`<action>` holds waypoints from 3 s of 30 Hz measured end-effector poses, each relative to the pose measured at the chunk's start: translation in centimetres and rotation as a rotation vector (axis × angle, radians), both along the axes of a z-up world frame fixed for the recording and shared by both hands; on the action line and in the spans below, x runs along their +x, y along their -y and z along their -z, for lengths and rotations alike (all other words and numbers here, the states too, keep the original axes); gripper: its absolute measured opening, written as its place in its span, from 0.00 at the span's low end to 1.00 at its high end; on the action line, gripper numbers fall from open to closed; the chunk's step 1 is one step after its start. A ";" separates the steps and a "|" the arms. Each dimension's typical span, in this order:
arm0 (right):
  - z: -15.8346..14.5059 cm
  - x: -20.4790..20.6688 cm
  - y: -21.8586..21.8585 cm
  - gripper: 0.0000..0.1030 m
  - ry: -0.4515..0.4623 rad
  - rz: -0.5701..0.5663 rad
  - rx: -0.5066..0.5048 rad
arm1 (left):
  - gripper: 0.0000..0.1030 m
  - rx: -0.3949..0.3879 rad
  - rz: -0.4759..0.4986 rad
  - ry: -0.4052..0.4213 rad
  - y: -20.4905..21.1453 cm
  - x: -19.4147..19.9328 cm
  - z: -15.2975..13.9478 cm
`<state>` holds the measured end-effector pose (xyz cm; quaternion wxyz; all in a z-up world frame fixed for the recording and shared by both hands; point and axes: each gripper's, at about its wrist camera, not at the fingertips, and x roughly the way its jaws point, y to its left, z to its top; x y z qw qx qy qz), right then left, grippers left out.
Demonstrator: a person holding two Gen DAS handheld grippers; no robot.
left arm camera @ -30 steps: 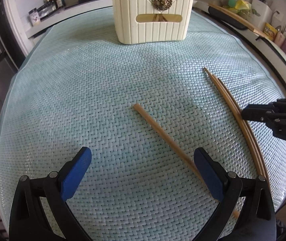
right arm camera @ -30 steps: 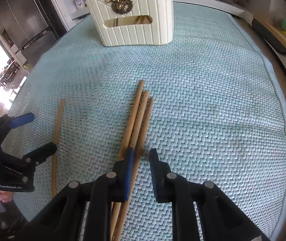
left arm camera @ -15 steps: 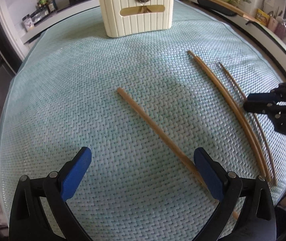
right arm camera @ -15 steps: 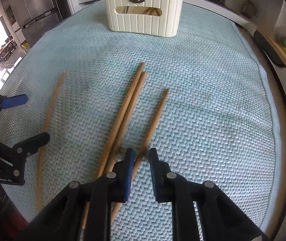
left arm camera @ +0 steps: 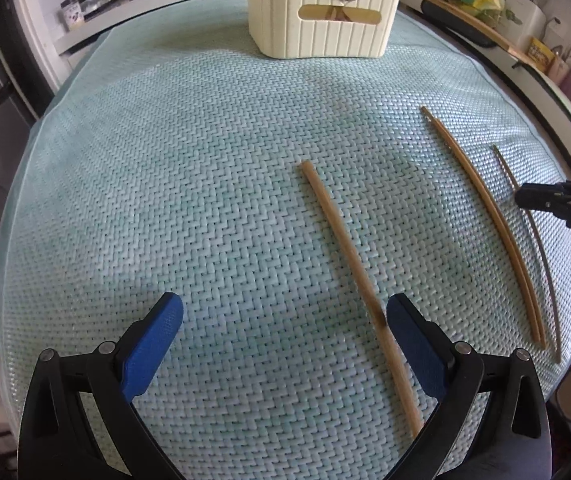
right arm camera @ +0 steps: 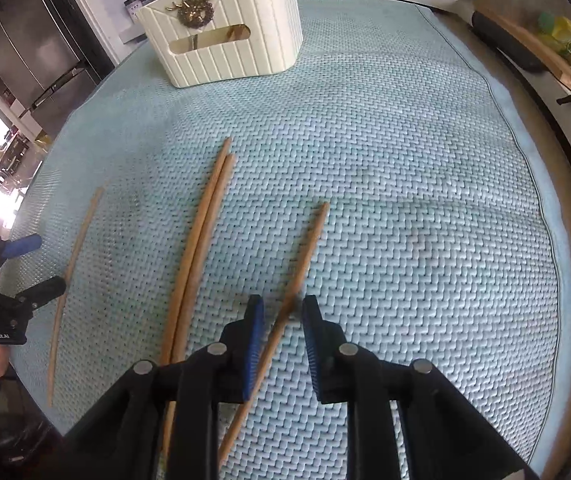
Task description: Organize utensils
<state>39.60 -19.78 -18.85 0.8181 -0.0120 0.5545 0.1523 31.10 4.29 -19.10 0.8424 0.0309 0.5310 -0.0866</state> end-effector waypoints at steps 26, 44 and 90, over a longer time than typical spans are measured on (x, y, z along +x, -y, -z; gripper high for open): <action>-5.2 5.3 3.2 0.05 0.124 0.107 0.189 | 0.05 -0.119 0.008 0.049 1.2 4.3 -5.7; -20.3 -6.3 2.5 0.05 0.551 0.035 0.272 | 0.04 -0.215 -0.010 0.423 -1.2 -2.2 -19.0; -27.9 12.8 -3.8 0.05 0.910 0.001 0.205 | 0.04 -0.339 -0.201 0.754 0.4 21.3 -26.0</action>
